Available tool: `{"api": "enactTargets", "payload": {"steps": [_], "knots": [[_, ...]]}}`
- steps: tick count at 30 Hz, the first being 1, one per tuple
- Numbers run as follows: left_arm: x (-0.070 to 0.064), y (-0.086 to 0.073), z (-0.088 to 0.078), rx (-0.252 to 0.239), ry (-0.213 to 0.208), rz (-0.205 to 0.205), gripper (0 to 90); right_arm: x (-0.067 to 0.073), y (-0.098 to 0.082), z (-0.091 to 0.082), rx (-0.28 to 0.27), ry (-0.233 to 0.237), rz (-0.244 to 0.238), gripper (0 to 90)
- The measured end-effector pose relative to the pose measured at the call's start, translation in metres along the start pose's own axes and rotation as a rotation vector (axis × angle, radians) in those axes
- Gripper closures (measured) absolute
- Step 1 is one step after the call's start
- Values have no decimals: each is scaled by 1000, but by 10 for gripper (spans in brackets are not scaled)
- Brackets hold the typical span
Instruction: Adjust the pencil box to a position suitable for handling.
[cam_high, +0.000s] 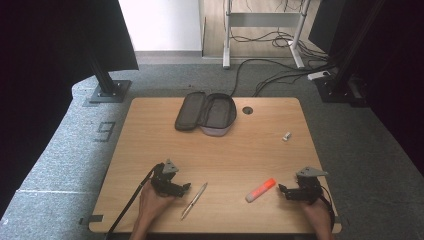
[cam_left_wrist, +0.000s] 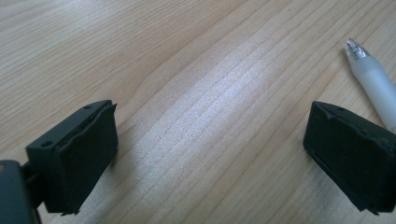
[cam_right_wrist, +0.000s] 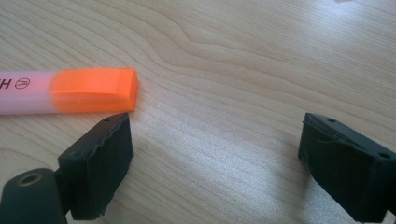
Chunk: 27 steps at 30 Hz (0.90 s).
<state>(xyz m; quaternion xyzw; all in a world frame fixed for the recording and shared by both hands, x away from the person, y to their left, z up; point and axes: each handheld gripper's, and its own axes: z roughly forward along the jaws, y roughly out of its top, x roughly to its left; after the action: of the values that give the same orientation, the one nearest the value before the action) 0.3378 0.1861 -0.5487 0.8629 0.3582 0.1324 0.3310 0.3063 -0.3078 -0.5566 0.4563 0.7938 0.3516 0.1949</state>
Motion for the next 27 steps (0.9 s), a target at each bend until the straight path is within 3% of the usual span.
{"api": "enactTargets", "payload": {"steps": [7,16,27], "knots": [[2,2,-2,10,11,-5,18,1,0,-1,1,0,3,100],[10,17,-15,-42,-32,-22,20,1,-1,-1,0,-1,3,100],[14,40,-15,-39,-77,-7,27,1,-1,-1,0,0,3,100]]}}
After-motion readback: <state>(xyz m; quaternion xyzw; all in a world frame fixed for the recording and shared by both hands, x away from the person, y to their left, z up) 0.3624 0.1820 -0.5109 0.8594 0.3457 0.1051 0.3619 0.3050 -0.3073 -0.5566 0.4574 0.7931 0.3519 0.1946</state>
